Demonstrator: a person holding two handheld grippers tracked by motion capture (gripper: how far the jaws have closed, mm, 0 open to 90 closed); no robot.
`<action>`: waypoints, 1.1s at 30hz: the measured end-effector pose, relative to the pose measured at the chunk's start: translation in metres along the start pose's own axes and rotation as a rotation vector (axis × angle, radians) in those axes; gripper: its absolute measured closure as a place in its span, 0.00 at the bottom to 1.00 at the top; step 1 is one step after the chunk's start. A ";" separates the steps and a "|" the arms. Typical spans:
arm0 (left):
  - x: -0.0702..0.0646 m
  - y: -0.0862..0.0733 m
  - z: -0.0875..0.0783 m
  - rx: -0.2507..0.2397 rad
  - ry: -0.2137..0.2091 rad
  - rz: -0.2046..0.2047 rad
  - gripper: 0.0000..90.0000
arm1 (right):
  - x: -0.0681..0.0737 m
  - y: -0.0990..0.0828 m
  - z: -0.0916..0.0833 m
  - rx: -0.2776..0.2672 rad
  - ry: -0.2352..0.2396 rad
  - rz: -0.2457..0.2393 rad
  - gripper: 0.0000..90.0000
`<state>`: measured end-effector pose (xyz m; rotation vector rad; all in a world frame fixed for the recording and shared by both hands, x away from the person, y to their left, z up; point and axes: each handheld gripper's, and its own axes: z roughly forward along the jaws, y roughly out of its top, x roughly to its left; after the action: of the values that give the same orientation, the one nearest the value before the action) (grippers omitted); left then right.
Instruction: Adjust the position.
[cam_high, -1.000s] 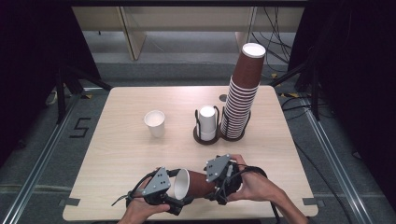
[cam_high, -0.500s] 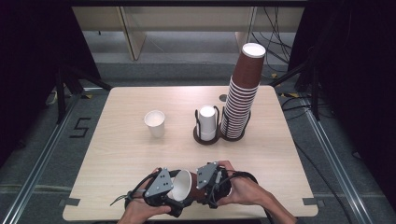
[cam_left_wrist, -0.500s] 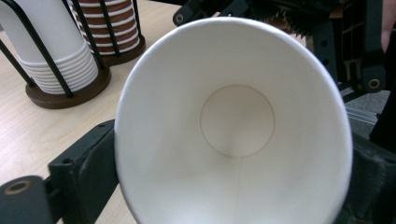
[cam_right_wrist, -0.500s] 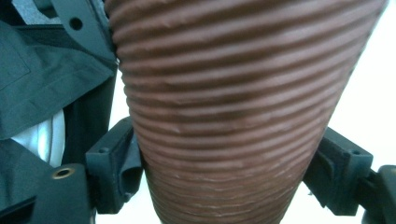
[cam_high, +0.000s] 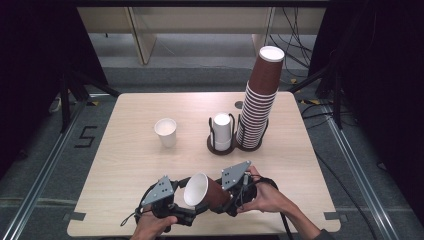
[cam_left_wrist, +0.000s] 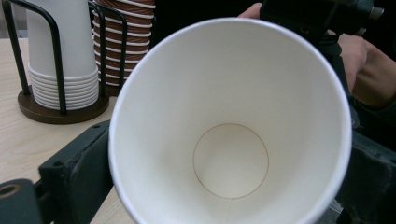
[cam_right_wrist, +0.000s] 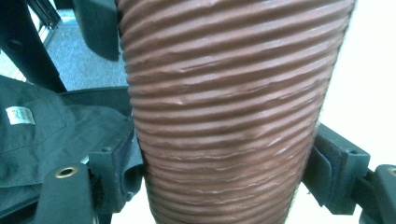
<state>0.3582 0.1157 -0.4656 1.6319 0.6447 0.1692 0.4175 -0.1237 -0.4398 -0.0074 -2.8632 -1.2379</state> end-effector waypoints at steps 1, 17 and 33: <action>0.000 0.000 0.000 0.000 0.002 0.001 0.05 | -0.001 0.000 -0.001 -0.006 -0.002 0.002 0.26; -0.003 -0.001 0.001 -0.070 0.030 -0.038 0.11 | -0.004 -0.001 -0.007 -0.090 -0.015 0.054 0.26; -0.003 -0.002 0.001 -0.110 0.040 -0.063 0.11 | -0.002 -0.001 0.011 -0.106 0.006 0.066 0.25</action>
<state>0.3556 0.1129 -0.4665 1.5041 0.7051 0.1888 0.4188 -0.1163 -0.4479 -0.0989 -2.7642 -1.3726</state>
